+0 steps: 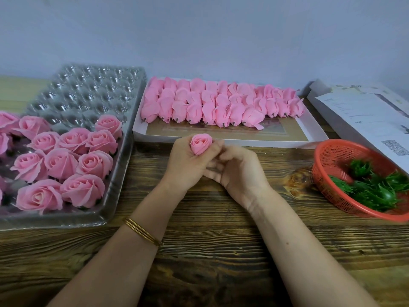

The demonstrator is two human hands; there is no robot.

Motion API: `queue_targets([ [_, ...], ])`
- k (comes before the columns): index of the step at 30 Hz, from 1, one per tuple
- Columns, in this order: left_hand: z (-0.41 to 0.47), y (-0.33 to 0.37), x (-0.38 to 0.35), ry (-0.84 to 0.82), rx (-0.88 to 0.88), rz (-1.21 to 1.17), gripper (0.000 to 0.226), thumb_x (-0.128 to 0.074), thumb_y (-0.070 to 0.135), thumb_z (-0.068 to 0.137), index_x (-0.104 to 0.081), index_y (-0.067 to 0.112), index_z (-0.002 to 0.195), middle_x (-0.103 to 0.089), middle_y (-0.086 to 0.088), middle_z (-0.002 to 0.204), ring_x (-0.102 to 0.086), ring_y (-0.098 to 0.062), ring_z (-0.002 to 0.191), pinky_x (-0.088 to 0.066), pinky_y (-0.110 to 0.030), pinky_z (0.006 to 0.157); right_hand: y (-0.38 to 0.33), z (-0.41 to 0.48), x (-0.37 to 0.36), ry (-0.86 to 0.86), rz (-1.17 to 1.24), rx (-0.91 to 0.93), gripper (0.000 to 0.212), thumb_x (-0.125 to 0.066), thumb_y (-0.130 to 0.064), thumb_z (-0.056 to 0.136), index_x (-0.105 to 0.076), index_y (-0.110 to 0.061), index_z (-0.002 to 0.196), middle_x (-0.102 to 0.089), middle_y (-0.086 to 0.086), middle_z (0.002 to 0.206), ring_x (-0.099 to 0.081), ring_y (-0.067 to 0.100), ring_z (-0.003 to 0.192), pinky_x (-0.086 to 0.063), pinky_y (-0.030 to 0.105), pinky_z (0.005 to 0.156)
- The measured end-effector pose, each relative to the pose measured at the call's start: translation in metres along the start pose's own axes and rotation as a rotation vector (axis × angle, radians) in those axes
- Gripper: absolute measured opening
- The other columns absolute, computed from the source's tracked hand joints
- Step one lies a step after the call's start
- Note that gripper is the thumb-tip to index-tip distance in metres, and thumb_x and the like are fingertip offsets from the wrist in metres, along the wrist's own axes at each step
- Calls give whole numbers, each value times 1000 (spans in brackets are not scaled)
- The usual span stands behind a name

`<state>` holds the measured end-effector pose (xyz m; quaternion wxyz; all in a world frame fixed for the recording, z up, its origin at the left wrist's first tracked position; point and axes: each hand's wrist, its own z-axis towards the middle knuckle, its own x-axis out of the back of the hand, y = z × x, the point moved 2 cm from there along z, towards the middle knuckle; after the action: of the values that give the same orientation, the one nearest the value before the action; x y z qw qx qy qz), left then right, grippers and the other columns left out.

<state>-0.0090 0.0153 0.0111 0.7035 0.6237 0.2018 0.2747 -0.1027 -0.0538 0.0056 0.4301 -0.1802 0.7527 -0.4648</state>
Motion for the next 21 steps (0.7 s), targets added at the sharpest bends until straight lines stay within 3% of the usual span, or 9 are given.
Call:
queue_targets([
  [2, 2, -3, -1, 24, 16, -54, 22, -71, 15, 90, -70, -7, 91, -72, -22, 84, -67, -17, 73, -56, -28, 67, 3, -1, -2, 36, -182, 72, 49, -55, 5, 64, -69, -2, 110, -69, 18, 98, -66, 27, 95, -53, 44, 97],
  [5, 2, -4, -5, 29, 73, -153, 23, -72, 15, 89, -69, -8, 87, -72, -18, 77, -68, -16, 70, -56, -24, 62, 5, -3, -5, 125, -436, 236, 40, -69, 20, 71, -70, 0, 106, -72, 16, 90, -69, 19, 88, -56, 33, 90],
  [8, 2, -3, -6, 31, 129, -260, 21, -71, 13, 89, -67, 6, 70, -67, -1, 64, -67, -9, 62, -54, -20, 58, 3, -5, -6, 161, -506, 322, 25, -73, 18, 73, -67, 10, 96, -68, 10, 79, -64, 10, 73, -54, 17, 72],
  [11, 2, -1, -4, 17, 181, -343, 20, -70, 13, 90, -67, 11, 70, -68, 1, 64, -67, -9, 63, -55, -21, 59, 0, -7, -9, 168, -540, 352, 20, -72, 17, 74, -66, -2, 77, -64, 0, 67, -58, 3, 61, -50, 13, 63],
  [17, 1, 5, -3, -65, 272, -435, 20, -73, 24, 79, -68, 6, 84, -69, -5, 75, -67, -13, 71, -58, -25, 68, 0, -6, -8, 149, -528, 350, 25, -74, 12, 76, -67, -11, 72, -58, -10, 61, -50, -3, 55, -45, 11, 61],
  [21, 1, 5, -4, -78, 289, -445, 14, -68, 19, 90, -68, 7, 83, -69, -3, 73, -68, -12, 71, -58, -24, 68, 2, -6, -7, 120, -542, 341, 24, -78, 5, 75, -67, -16, 78, -65, -10, 66, -59, 3, 65, -49, 16, 66],
])
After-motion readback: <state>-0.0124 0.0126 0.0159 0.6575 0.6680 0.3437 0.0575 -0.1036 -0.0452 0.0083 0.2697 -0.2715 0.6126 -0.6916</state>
